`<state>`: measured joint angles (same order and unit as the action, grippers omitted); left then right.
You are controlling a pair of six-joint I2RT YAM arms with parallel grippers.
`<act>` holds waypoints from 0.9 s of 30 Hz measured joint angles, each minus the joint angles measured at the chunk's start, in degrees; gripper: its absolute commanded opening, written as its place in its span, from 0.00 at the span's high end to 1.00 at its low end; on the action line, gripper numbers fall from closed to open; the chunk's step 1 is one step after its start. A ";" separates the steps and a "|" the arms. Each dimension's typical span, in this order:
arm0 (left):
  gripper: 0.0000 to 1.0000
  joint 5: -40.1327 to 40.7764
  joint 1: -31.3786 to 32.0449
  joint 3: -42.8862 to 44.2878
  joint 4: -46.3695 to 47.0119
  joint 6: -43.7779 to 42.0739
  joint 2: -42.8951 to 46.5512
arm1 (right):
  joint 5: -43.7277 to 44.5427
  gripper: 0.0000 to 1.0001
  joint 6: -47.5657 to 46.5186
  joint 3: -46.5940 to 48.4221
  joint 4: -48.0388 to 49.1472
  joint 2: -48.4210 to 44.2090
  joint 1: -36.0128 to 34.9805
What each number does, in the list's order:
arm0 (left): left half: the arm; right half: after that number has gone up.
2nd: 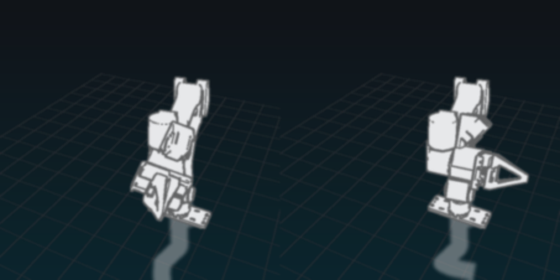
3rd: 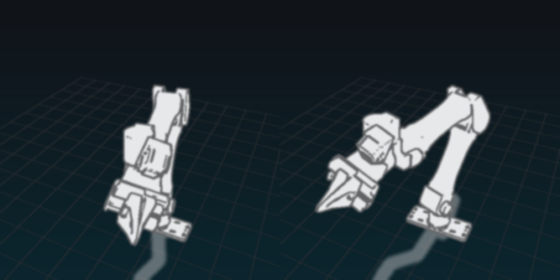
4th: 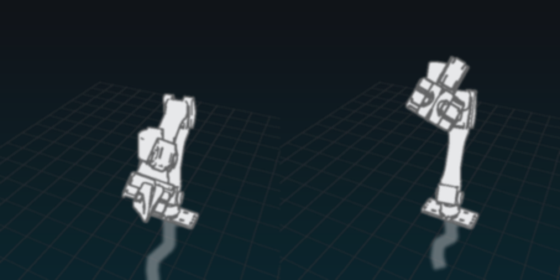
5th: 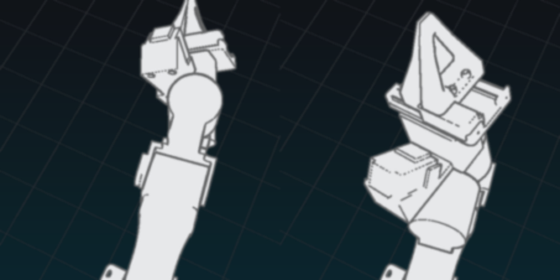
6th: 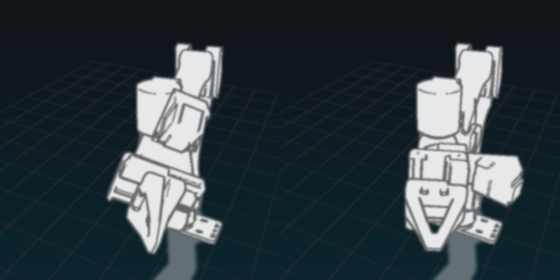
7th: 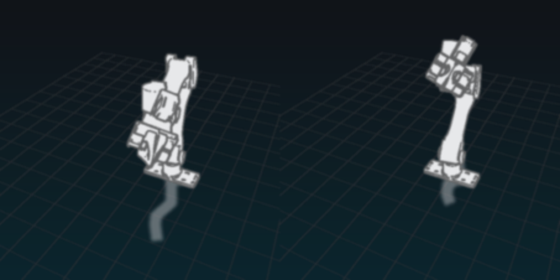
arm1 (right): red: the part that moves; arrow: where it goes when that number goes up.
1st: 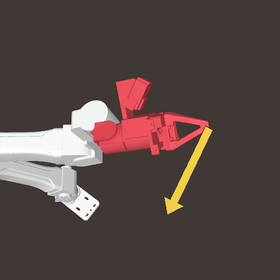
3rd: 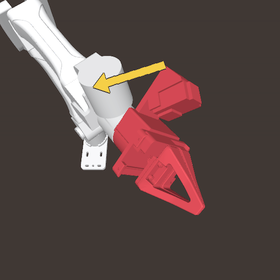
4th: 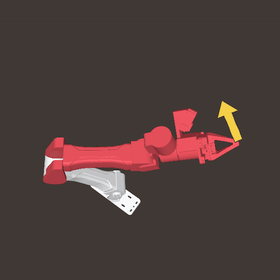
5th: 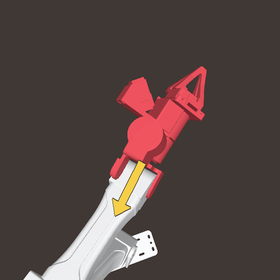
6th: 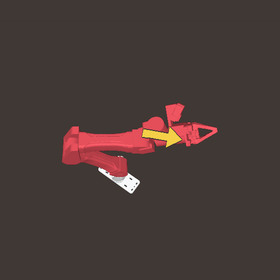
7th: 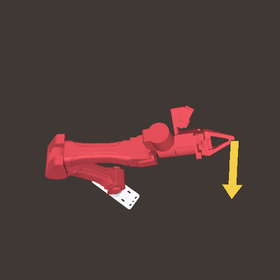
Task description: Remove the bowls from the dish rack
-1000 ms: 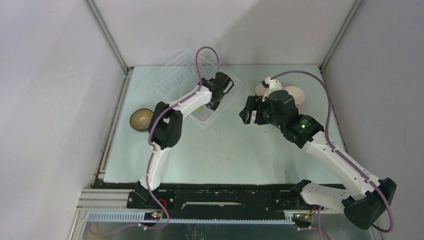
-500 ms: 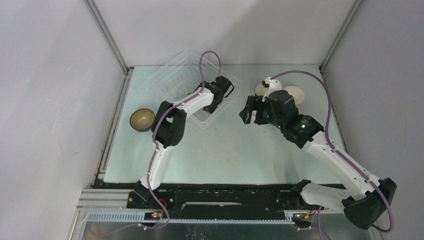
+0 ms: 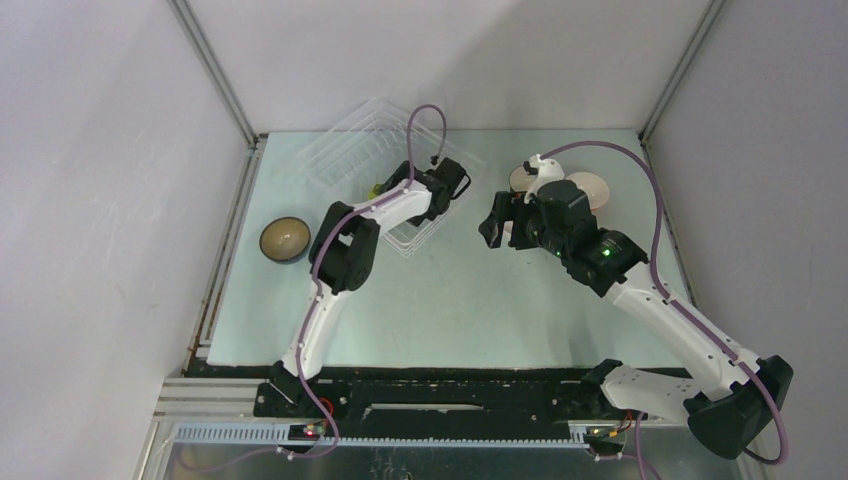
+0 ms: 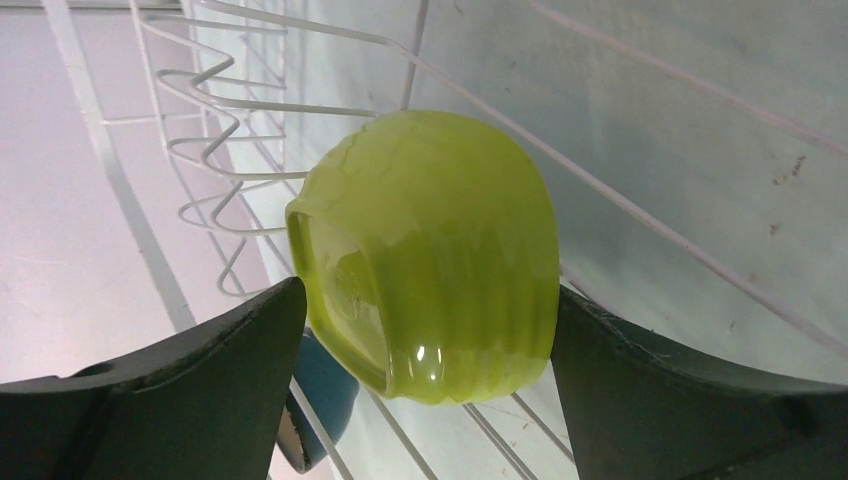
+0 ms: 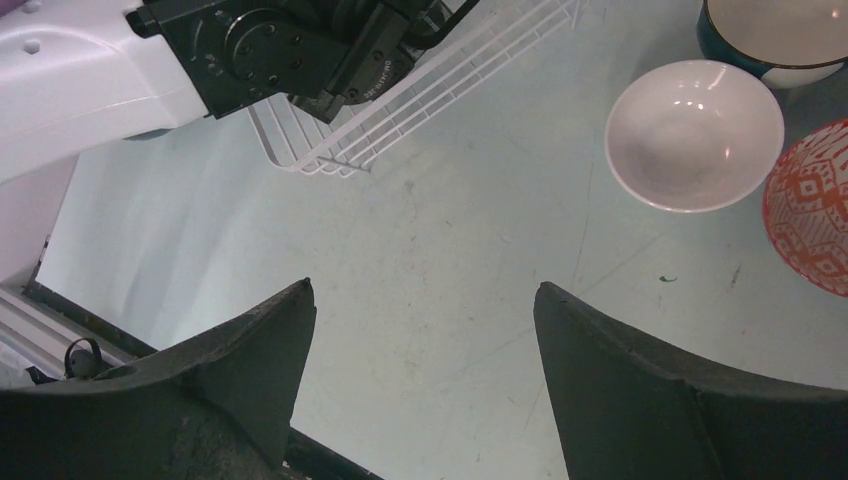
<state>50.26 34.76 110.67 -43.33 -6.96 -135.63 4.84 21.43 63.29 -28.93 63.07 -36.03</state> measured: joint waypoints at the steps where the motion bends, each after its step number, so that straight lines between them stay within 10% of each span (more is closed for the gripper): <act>1: 0.07 0.83 0.11 -0.02 0.37 -0.22 -0.15 | 0.00 0.12 -0.11 0.00 0.00 0.00 0.00; 27: 0.19 13.77 2.36 -5.29 8.33 -4.07 5.57 | -0.68 0.12 -0.37 0.00 0.66 0.04 0.04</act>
<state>64.03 37.12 105.38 -35.00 -11.03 -130.06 4.16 21.06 63.29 -28.27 63.11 -35.99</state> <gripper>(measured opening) 0.881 0.880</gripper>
